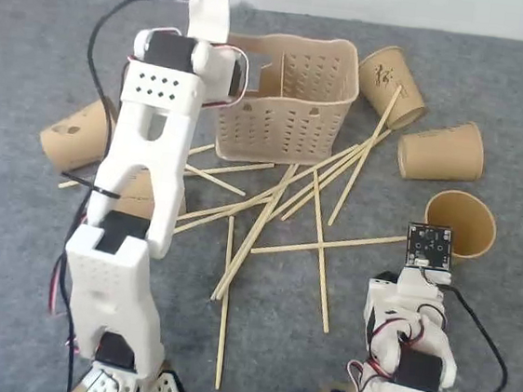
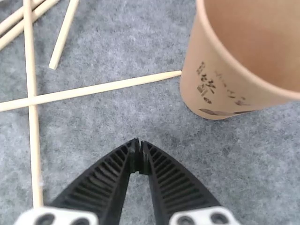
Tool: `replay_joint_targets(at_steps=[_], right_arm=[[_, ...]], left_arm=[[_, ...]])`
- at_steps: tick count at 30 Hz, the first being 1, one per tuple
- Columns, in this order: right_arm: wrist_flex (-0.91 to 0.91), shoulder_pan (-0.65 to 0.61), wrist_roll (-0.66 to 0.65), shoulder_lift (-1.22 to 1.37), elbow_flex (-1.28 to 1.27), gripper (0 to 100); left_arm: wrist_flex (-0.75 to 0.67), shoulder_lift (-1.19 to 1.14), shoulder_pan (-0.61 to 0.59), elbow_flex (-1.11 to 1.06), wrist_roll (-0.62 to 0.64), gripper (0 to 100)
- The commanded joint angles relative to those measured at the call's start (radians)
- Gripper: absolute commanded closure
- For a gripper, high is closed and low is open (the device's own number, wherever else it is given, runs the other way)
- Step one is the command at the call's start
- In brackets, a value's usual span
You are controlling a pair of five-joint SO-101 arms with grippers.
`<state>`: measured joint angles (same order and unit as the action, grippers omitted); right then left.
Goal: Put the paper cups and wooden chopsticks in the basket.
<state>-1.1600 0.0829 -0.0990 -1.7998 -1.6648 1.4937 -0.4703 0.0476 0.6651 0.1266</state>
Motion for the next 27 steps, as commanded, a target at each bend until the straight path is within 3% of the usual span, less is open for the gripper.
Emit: replay_joint_targets(at_steps=[1, 5, 10, 15, 20, 27], right_arm=[[0.005, 0.005, -0.009, -0.015, -0.014, 99.0], [0.005, 0.005, -0.009, -0.015, -0.014, 99.0], [0.007, 0.005, -0.009, -0.015, -0.014, 99.0], [0.007, 0.005, -0.009, -0.015, -0.014, 99.0], [0.005, 0.005, -0.009, -0.015, -0.014, 99.0], [0.004, 0.008, -0.009, -0.015, -0.014, 99.0]], left_arm=[[-0.012, -0.035, -0.014, 0.097, -0.008, 83], [0.097, -0.057, -0.021, 0.196, -0.008, 71], [0.259, -0.055, -0.035, 0.4, -0.011, 72], [0.264, -0.023, -0.08, 0.433, -0.012, 72], [0.264, 0.089, -0.08, 0.334, -0.014, 72], [0.261, 0.405, -0.041, -0.022, -0.011, 72]])
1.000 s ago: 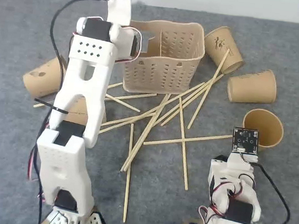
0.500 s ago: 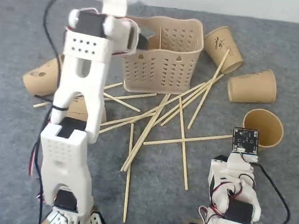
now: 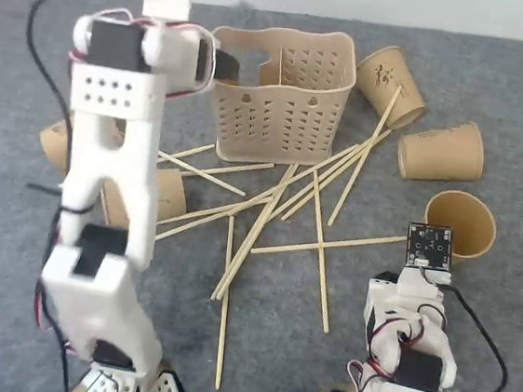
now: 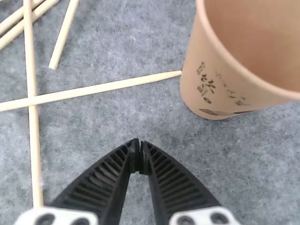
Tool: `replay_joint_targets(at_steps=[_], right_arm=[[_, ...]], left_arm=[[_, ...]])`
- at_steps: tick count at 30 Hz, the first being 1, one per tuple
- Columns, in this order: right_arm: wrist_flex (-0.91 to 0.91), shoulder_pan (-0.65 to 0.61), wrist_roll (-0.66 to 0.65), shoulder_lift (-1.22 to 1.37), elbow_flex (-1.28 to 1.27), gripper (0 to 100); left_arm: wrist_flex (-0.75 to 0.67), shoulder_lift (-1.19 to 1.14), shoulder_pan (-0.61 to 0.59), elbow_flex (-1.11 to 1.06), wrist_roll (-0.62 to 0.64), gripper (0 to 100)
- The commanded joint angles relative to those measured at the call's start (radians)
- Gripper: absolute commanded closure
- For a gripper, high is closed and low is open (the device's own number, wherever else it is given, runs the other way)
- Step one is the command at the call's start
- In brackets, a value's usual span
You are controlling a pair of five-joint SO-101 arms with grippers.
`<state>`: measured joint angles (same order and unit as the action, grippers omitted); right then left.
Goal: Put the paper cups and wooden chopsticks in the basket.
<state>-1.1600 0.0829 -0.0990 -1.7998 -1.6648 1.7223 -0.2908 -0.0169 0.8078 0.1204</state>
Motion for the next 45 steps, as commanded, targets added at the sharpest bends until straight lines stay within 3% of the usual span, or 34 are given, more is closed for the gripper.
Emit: replay_joint_targets(at_steps=[1, 7, 16, 21, 25, 29, 31, 39, 45], right_arm=[[0.001, 0.01, -0.009, -0.015, -0.009, 99.0], [-0.064, 0.117, -0.011, -0.015, 0.068, 99.1], [-0.097, 0.209, -0.026, -0.015, 0.141, 99.1], [-0.056, 0.211, -0.16, -0.012, 0.233, 99.1], [0.007, 0.211, -0.305, -0.008, 0.336, 99.1], [0.015, 0.208, -0.315, 0.025, 0.465, 99.1], [0.036, 0.206, -0.313, 0.114, 0.537, 99.1], [0.096, 0.194, -0.19, 0.825, 1.023, 99.1], [0.01, 0.116, -0.19, 1.233, 1.445, 99.0]], left_arm=[[0.031, 0.269, 0.02, -0.223, -0.003, 72], [-0.023, 0.459, -0.072, -0.588, 0.011, 72], [-0.384, 0.678, -0.267, -1.259, 0.038, 73], [-0.597, 0.856, -0.334, -1.581, 0.035, 88], [-0.736, 0.965, -0.339, -1.796, -0.097, 94], [-0.872, 0.984, -0.344, -1.954, -0.155, 94], [-0.941, 0.974, -0.344, -1.998, -0.169, 94], [-0.959, 0.941, -0.345, -1.983, -0.164, 94], [-1.005, 0.947, -0.345, -2.002, -0.164, 94]])
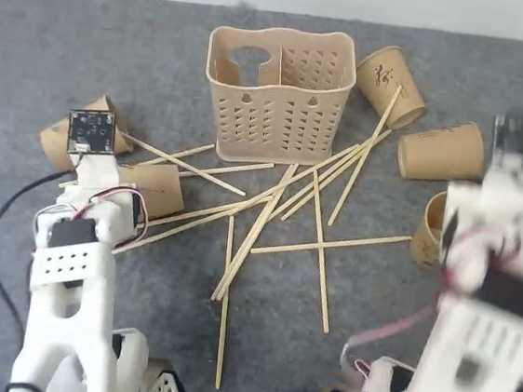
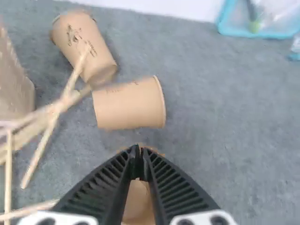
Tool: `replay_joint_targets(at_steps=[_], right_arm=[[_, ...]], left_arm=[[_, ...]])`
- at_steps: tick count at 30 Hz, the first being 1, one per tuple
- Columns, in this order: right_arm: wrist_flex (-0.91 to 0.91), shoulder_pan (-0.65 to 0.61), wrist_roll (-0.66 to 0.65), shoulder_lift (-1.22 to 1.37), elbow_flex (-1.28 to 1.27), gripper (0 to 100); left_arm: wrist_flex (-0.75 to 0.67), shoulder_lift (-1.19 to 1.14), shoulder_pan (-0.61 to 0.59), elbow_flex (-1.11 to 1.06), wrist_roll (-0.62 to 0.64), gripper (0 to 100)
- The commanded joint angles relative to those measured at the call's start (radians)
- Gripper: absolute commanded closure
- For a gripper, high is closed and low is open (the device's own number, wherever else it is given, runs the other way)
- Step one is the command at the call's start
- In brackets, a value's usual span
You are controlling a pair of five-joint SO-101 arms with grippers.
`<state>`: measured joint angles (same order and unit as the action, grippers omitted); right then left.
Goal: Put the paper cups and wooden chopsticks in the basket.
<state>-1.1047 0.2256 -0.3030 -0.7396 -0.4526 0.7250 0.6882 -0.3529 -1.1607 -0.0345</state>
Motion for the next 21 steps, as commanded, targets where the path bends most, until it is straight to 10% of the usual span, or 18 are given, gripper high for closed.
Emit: replay_joint_targets(at_steps=[1, 8, 21], right_arm=[[-0.088, -0.028, 0.008, 0.214, 0.296, 99.0], [-0.332, -0.036, 0.006, 0.294, 0.466, 99.0], [0.038, -0.111, 0.167, 0.634, 0.476, 99.0]], left_arm=[[-0.008, -0.032, -0.009, -0.033, -0.009, 94], [-0.04, -0.035, -0.009, -0.036, -0.009, 94], [-0.037, -0.035, -0.011, -0.036, -0.009, 94]])
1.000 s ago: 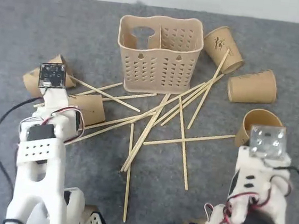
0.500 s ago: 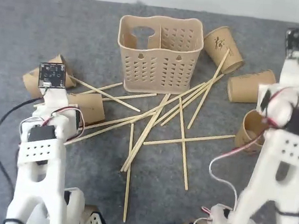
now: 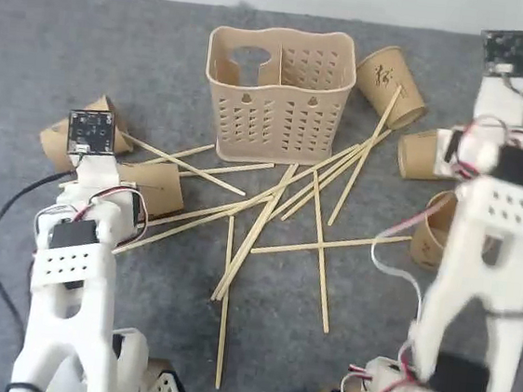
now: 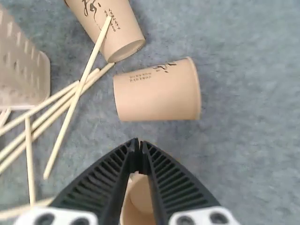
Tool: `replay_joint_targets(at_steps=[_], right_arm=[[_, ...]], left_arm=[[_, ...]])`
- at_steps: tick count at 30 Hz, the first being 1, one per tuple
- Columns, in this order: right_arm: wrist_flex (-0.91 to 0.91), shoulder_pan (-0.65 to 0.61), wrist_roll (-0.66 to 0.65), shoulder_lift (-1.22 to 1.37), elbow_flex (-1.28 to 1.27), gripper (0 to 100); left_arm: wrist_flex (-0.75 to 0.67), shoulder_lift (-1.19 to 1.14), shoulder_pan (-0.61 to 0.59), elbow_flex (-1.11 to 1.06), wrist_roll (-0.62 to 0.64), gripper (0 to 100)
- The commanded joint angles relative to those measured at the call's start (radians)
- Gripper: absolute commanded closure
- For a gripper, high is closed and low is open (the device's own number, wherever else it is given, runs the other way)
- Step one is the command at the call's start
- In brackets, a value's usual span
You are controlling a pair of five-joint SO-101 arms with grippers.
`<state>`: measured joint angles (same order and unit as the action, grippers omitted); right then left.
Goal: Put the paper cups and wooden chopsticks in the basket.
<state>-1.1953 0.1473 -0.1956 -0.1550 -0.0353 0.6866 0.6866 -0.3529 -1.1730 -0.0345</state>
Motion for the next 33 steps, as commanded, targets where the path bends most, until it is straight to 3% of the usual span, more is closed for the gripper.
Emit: replay_joint_targets(at_steps=[1, 8, 24, 33], right_arm=[[0.185, -0.044, 0.066, 0.081, 0.058, 99.0], [0.51, -0.082, 0.066, 0.262, 0.058, 99.0], [1.047, -0.093, 0.075, 0.59, 0.063, 99.1], [1.184, -0.108, 0.075, 0.624, 0.061, 99.1]], left_arm=[[0.002, -0.034, -0.011, -0.024, -0.009, 94], [0.002, -0.032, -0.011, -0.025, -0.009, 94], [-0.002, -0.031, -0.005, -0.025, -0.008, 94], [-0.003, -0.031, -0.006, -0.024, 0.043, 94]])
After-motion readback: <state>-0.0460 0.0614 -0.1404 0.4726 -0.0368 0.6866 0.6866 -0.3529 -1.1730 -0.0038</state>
